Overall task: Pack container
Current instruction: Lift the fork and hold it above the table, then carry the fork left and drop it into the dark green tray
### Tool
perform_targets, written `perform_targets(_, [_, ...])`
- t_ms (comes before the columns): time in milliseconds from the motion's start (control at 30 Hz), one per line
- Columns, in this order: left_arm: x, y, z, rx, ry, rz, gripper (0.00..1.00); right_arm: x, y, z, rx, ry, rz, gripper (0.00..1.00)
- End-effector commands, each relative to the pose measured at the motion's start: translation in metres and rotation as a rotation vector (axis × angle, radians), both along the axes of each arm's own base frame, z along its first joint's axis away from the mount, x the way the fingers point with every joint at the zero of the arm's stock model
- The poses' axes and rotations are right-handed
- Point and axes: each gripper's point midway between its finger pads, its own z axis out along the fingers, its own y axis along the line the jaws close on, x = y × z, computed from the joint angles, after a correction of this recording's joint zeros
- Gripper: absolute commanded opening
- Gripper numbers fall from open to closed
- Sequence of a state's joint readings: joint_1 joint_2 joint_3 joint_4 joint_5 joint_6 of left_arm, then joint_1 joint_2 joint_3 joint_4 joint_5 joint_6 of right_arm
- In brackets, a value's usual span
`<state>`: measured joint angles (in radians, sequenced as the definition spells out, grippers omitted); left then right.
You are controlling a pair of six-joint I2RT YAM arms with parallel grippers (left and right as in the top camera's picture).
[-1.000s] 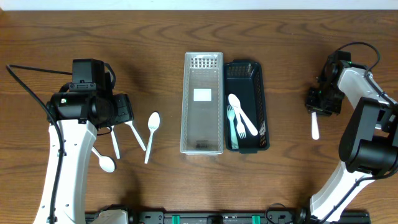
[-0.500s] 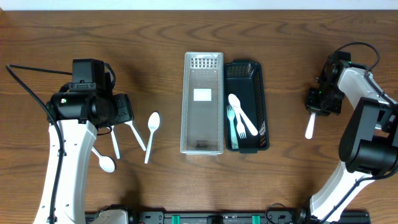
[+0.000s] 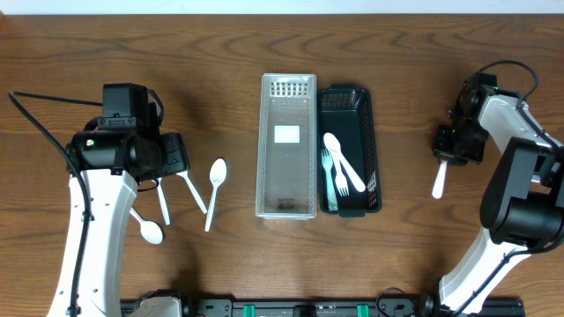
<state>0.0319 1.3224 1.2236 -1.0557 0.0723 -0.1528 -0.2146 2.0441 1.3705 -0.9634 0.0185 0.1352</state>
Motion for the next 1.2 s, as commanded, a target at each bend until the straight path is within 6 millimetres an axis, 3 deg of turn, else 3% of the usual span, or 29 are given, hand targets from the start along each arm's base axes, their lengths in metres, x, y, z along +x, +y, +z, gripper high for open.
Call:
perform_targets(0, [0.002, 0.000, 0.005, 0.004, -0.010, -0.006, 0.64, 0.023, 0.019, 0.042, -0.012, -0.110, 0.036, 0.01])
perform_targets(133, [0.002, 0.000, 0.005, 0.004, -0.010, -0.006, 0.64, 0.046, 0.052, 0.115, -0.027, -0.294, 0.123, 0.01])
perform_targets(233, [0.002, 0.000, 0.005, 0.004, -0.010, -0.006, 0.64, 0.053, 0.092, 0.165, -0.016, -0.431, 0.187, 0.01])
perform_targets(333, [0.002, 0.000, 0.005, 0.004, -0.010, -0.006, 0.64, 0.051, 0.135, 0.194, 0.013, -0.520, 0.261, 0.01])
perform_targets(400, [0.002, 0.000, 0.005, 0.004, -0.010, -0.006, 0.64, 0.048, 0.161, 0.200, 0.038, -0.544, 0.306, 0.01])
perform_targets(500, [0.002, 0.000, 0.005, 0.004, -0.010, -0.006, 0.64, 0.041, 0.199, 0.193, 0.067, -0.530, 0.388, 0.01])
perform_targets(667, [0.002, 0.000, 0.005, 0.004, -0.010, -0.006, 0.64, 0.037, 0.232, 0.156, 0.075, -0.439, 0.469, 0.01])
perform_targets(867, [0.002, 0.000, 0.005, 0.004, -0.010, -0.006, 0.64, 0.032, 0.245, 0.096, 0.065, -0.279, 0.504, 0.01])
perform_targets(1033, [0.002, 0.000, 0.005, 0.004, -0.010, -0.006, 0.64, 0.029, 0.247, 0.070, 0.055, -0.214, 0.512, 0.08])
perform_targets(1167, [0.002, 0.000, 0.005, 0.004, -0.009, -0.006, 0.64, 0.029, 0.247, 0.069, 0.054, -0.214, 0.513, 0.31])
